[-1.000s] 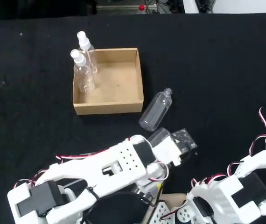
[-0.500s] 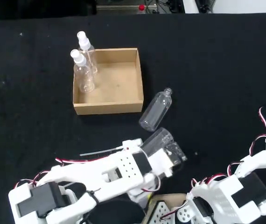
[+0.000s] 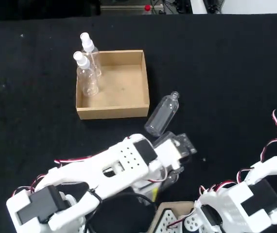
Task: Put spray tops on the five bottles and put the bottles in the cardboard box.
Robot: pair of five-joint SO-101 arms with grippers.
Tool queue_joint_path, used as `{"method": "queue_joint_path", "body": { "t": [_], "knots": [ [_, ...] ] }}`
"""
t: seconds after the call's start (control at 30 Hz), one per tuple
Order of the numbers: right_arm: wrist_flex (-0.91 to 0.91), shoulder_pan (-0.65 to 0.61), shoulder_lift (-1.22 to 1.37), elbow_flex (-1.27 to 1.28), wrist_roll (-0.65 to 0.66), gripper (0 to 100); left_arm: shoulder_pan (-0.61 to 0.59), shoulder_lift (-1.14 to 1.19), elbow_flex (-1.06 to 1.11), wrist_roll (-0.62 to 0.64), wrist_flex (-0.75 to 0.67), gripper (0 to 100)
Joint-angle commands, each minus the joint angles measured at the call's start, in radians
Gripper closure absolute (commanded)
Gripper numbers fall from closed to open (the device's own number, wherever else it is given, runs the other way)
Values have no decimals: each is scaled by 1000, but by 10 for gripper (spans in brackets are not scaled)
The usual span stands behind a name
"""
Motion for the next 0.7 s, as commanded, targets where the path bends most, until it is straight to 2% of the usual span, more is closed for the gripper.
{"method": "queue_joint_path", "body": {
  "t": [0.0,0.33,0.67],
  "knots": [
    [43,34,-1,-108,9,808,50,-3,-107,11,-26,683],
    [68,41,-1,-140,9,808,67,-3,31,18,-304,683],
    [69,40,-1,-140,9,808,68,143,28,20,-328,683]
  ]
}}
